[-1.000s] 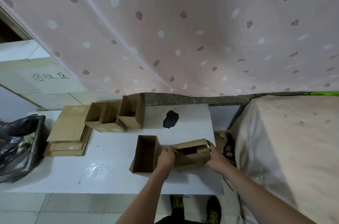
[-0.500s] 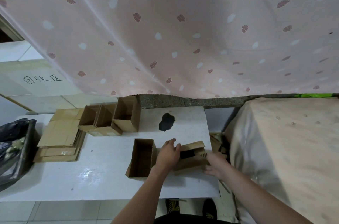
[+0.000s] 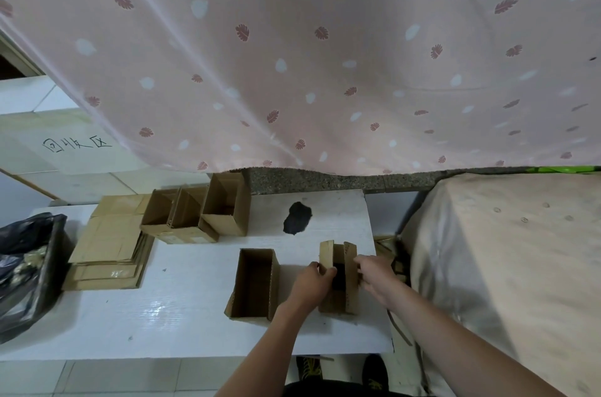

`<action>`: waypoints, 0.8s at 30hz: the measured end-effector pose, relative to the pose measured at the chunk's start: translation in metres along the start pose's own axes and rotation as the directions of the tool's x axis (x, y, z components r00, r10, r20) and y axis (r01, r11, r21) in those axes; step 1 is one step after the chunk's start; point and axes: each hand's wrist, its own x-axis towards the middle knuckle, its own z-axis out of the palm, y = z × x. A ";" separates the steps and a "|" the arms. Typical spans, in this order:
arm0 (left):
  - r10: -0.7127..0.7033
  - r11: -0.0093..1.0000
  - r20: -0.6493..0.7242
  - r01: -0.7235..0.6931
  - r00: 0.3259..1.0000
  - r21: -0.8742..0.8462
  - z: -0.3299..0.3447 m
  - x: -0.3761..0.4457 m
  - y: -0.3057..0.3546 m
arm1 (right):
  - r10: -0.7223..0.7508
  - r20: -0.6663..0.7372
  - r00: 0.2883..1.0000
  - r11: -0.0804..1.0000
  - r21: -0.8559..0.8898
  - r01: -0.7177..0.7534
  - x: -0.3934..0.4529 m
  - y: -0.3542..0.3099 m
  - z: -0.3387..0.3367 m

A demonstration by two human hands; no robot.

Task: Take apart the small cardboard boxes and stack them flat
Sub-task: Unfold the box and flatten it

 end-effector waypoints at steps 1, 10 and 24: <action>-0.005 0.999 -0.005 0.005 1.000 -0.034 0.002 -0.002 0.000 | 0.000 0.022 1.000 0.996 -0.088 0.002 -0.004 0.002 0.000; -0.006 0.998 -0.025 0.004 1.000 -0.059 0.009 -0.009 0.004 | -0.205 0.015 0.979 0.874 -0.448 0.190 -0.016 0.009 0.005; -0.149 0.923 0.007 0.141 0.989 -0.359 -0.012 -0.009 -0.029 | -0.364 -0.079 0.928 0.763 -0.597 0.248 -0.024 0.004 -0.019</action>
